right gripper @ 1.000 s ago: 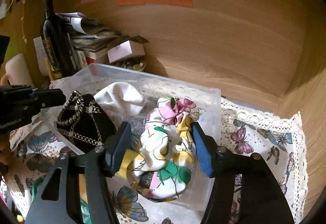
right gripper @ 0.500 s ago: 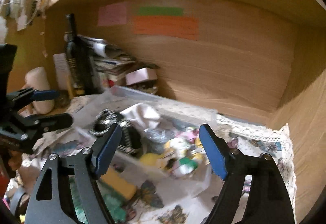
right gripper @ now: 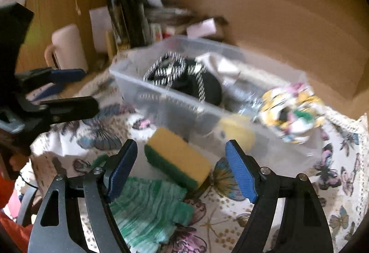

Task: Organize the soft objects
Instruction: 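Grasp the yellow-green sponge with the right tool while the left tool grasps the green sock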

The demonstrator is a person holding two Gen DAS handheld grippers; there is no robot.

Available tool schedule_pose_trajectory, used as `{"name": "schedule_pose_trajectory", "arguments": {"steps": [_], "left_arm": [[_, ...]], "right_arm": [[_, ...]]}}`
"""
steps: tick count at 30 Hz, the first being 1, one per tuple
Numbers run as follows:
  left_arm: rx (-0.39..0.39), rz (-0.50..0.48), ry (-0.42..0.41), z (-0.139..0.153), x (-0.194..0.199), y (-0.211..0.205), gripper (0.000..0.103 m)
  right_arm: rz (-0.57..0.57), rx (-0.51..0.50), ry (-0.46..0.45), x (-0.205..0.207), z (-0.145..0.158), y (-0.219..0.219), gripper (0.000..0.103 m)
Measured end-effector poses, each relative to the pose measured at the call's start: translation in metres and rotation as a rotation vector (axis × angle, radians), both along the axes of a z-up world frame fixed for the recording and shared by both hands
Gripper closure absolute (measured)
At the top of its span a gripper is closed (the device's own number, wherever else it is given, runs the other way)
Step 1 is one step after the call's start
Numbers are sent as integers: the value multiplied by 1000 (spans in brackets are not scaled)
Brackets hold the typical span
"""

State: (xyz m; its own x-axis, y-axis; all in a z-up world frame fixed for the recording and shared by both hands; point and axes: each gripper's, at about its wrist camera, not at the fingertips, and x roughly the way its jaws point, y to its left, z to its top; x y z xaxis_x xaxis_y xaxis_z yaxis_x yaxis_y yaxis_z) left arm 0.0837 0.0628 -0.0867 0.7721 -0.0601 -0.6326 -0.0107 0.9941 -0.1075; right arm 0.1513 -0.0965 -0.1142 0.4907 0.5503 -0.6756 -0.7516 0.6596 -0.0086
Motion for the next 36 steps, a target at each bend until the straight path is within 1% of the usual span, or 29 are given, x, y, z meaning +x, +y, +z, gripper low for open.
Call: {"name": "schedule_pose_trajectory", "arguments": {"steps": [2, 4, 5, 7, 9, 11, 15, 18, 22, 24, 25, 26, 27, 28, 29, 30, 32, 33, 34, 36], "left_arm": [[-15, -8, 15, -5, -3, -2, 1], [-19, -14, 28, -9, -6, -5, 1], [-18, -18, 33, -11, -7, -7, 1], [-9, -26, 50, -16, -10, -13, 1], [-10, -44, 57, -19, -14, -21, 1], [-8, -65, 68, -21, -15, -29, 1], [3, -122, 87, -28, -18, -51, 1], [-15, -179, 120, -37, -17, -69, 1], [-14, -223, 160, -51, -11, -89, 1], [-23, -218, 148, -55, -9, -92, 1], [-19, -221, 138, -55, -9, -92, 3], [-14, -231, 133, -55, -9, -94, 11], [-4, -228, 128, -55, -9, -95, 16], [-2, -233, 126, -54, -10, -96, 23], [-7, -245, 125, -54, -11, -97, 34], [-13, -257, 125, -54, -11, -97, 40], [-25, -277, 127, -51, -12, -98, 69], [-39, -287, 133, -50, -11, -97, 76], [-58, -299, 142, -50, -10, -96, 79], [-53, -285, 134, -46, -11, -94, 81]], "right_arm": [[16, -21, 37, 6, -10, 6, 28], [21, -42, 80, 12, -18, 9, 44], [31, -42, 101, 14, -20, 9, 46], [27, -23, 85, 11, -16, 5, 48], [5, -11, 44, 6, -10, -1, 50], [-19, 9, 12, 0, -3, -11, 51], [-65, 67, -20, -9, 12, -38, 51], [-109, 101, -28, -17, 18, -65, 51], [-152, 133, -14, -23, 18, -85, 51], [-165, 152, 2, -25, 16, -92, 51], [-166, 161, 11, -25, 14, -96, 51], [-170, 167, 24, -25, 10, -96, 51], [-173, 168, 29, -26, 8, -97, 51], [-175, 168, 31, -28, 6, -97, 51], [-176, 169, 35, -28, 4, -97, 51], [-175, 171, 37, -29, 3, -96, 51], [-172, 179, 43, -31, 2, -96, 51], [-170, 184, 44, -32, 2, -95, 51], [-168, 186, 43, -32, 2, -95, 51], [-167, 187, 29, -34, 5, -93, 51]]}}
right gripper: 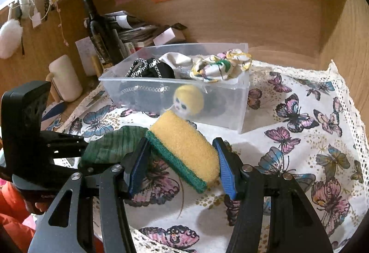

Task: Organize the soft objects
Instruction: 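Grasp the yellow-green sponge with the right tool while the left tool grasps the green sock, then drop the sponge into the box with the right tool while the left tool drops the green sock in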

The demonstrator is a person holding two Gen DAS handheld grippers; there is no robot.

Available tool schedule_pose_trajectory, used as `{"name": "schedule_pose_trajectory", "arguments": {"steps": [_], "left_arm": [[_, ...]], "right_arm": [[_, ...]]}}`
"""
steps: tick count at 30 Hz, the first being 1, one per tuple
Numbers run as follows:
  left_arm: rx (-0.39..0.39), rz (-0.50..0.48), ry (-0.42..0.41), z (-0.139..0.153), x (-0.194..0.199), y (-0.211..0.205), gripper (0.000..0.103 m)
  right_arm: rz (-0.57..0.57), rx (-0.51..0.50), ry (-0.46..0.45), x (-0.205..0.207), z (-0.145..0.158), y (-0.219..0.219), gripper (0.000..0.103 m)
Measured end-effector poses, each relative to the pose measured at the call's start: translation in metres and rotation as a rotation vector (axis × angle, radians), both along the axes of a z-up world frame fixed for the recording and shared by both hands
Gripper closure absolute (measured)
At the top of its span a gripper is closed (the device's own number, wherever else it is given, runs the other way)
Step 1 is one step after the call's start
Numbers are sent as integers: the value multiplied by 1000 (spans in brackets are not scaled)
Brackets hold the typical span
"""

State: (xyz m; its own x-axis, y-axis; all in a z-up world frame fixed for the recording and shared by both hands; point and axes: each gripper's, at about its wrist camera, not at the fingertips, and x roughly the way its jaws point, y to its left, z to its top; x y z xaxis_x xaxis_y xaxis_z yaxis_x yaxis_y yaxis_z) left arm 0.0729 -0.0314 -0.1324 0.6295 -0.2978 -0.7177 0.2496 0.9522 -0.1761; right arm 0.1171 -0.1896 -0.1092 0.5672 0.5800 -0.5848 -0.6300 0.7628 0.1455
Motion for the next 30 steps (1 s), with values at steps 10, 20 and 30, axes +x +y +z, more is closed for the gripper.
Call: {"name": "schedule_pose_trajectory", "arguments": {"steps": [10, 20, 30], "left_arm": [[13, 142, -177, 57, -1, 42, 82], [1, 259, -321, 116, 20, 84, 82], [0, 247, -226, 96, 70, 96, 82]], "right_arm": [[17, 28, -100, -4, 32, 9, 51], [29, 48, -264, 10, 82, 34, 51], [23, -8, -211, 58, 71, 66, 51]]}}
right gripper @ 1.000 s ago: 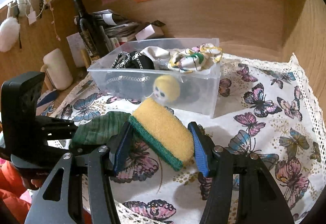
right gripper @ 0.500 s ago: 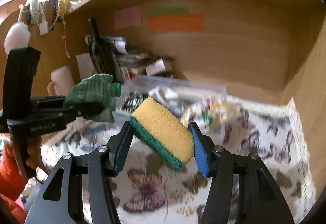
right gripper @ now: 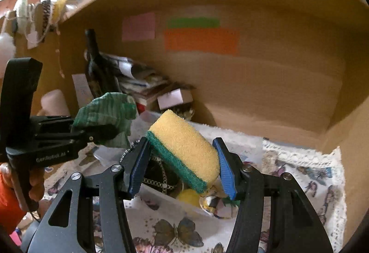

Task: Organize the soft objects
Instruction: 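Drop the sponge into the box with the right tool while the left tool drops the green sock in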

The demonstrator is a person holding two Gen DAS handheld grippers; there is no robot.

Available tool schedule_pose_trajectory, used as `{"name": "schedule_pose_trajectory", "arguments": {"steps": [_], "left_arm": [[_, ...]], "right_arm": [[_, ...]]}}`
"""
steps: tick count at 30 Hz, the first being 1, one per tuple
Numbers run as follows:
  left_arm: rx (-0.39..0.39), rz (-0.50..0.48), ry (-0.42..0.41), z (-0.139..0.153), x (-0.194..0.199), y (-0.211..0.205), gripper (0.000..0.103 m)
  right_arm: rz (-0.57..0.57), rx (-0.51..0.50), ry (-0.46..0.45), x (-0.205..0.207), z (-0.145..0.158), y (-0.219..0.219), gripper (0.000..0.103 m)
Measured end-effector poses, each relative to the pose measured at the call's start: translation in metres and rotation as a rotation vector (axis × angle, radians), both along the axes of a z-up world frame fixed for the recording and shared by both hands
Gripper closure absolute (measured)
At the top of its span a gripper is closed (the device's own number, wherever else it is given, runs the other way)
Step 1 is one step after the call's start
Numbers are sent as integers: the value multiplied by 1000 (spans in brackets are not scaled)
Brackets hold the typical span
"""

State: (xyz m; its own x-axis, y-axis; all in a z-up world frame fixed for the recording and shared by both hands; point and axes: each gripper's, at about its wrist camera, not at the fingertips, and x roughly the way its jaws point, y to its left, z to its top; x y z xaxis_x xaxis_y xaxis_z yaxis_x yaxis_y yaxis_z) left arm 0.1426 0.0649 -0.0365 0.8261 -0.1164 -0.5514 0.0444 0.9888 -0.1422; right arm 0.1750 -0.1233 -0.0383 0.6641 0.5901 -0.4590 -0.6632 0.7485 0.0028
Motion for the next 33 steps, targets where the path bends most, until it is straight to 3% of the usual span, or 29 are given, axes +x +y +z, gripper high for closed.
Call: {"name": "schedule_pose_trajectory", "arguments": {"steps": [12, 15, 17, 19, 25, 31, 33], "left_arm": [[14, -28, 128, -46, 40, -11, 80], [25, -19, 129, -45, 37, -13, 68], [35, -13, 117, -41, 31, -14, 51], [49, 7, 103, -37, 26, -14, 44], [11, -3, 81, -19, 8, -9, 40], [7, 11, -16, 11, -24, -11, 30], [7, 17, -58, 21, -38, -13, 22]], "right_arm": [[15, -127, 127, 33, -51, 27, 51], [12, -148, 115, 30, -51, 29, 45], [18, -145, 119, 28, -49, 29, 35], [25, -127, 130, 28, -46, 26, 30], [30, -58, 97, 12, -24, 11, 29], [8, 22, -1, -20, 10, -10, 28], [-11, 61, -39, -33, 21, -22, 19]]}}
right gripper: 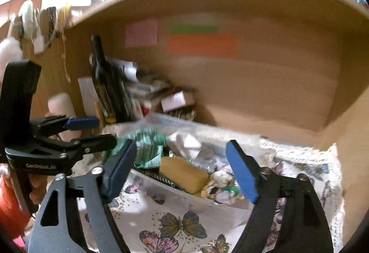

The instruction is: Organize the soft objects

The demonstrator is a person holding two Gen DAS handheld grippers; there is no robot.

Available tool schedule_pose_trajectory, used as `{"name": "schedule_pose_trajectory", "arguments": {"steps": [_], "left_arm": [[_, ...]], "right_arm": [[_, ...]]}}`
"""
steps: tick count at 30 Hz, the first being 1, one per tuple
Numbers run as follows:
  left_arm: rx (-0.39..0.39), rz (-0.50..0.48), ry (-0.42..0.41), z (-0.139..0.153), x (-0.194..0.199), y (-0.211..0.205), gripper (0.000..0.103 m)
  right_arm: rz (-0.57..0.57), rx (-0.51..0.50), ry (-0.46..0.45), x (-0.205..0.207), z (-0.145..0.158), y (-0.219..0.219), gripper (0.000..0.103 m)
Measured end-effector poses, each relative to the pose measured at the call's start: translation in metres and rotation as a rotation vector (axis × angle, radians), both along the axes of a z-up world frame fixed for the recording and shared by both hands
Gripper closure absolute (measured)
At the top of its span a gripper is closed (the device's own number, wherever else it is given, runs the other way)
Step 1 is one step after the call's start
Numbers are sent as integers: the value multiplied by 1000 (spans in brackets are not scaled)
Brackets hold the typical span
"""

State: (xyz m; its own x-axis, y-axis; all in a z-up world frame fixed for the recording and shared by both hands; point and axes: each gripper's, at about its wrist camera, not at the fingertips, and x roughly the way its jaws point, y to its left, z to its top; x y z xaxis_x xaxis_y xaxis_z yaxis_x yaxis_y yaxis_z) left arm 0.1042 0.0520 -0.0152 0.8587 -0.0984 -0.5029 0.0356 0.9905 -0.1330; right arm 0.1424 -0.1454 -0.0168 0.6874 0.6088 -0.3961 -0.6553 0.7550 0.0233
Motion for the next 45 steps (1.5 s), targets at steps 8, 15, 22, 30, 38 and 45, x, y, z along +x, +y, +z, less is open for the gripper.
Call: {"name": "schedule_pose_trajectory", "arguments": {"steps": [8, 15, 22, 30, 38, 45], "left_arm": [[70, 23, -173, 32, -55, -18, 1], [86, 45, -245, 41, -82, -27, 0], [93, 46, -259, 41, -87, -30, 0], [106, 34, -269, 41, -89, -36, 0], [113, 31, -273, 40, -88, -37, 0], [108, 36, -277, 40, -87, -37, 0]], "right_arm": [[-36, 77, -91, -35, 25, -23, 0], [-62, 115, -142, -57, 29, -29, 0], [-69, 132, -143, -65, 29, -38, 0], [-60, 134, -141, -67, 28, -38, 0], [-58, 137, -141, -66, 28, -37, 0], [-56, 139, -142, -67, 28, -37, 0]]}}
